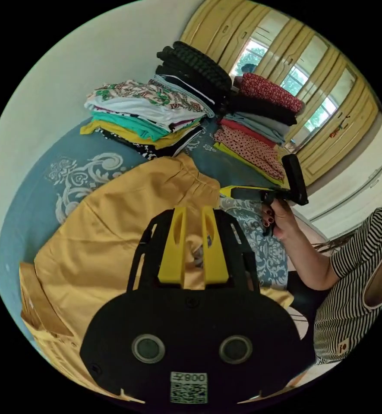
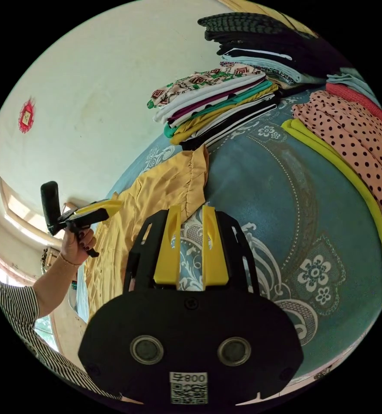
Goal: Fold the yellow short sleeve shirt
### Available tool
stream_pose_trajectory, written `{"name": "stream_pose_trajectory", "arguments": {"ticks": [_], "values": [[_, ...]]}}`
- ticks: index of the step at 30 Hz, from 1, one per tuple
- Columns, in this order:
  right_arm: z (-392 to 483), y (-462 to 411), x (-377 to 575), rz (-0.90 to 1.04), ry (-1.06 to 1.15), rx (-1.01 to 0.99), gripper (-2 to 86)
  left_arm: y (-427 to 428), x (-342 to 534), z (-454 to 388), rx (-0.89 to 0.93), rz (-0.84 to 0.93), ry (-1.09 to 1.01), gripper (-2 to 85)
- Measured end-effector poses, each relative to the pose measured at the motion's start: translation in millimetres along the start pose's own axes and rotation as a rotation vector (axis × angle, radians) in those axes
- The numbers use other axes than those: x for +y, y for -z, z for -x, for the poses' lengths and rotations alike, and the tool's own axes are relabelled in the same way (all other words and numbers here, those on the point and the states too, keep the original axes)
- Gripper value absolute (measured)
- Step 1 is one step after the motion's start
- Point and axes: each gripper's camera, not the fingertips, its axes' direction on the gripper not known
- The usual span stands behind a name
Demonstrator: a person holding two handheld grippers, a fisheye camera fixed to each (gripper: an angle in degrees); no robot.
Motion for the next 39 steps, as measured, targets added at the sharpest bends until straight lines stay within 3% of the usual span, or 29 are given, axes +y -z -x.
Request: {"name": "stream_pose_trajectory", "arguments": {"ticks": [8,13,17,24,30,34,39], "values": [[-34,0,-4,0.033,-0.058,-0.115,6.9,-70,-197,-42,-0.169,0.154,-0.298,6.7],[-34,-7,-8,0.053,-0.038,-0.091,6.9,-92,-256,-45,-0.258,0.244,-0.329,7.1],[-36,-10,-3,0.054,-0.038,-0.106,5.1,-99,-287,-37,-0.219,0.289,-0.295,5.0],[-30,-23,6,0.085,-0.031,-0.121,1.0,-77,-302,-18,-0.188,0.207,-0.242,1.4],[-8,-19,21,0.022,0.034,-0.186,0.4,-17,-288,9,-0.154,0.012,-0.175,0.7],[25,-16,31,-0.051,0.126,-0.439,0.4,42,-257,45,-0.133,-0.119,-0.086,0.6],[96,-30,45,-0.026,0.29,-0.565,0.4,99,-204,100,-0.048,-0.228,0.059,0.6]]}}
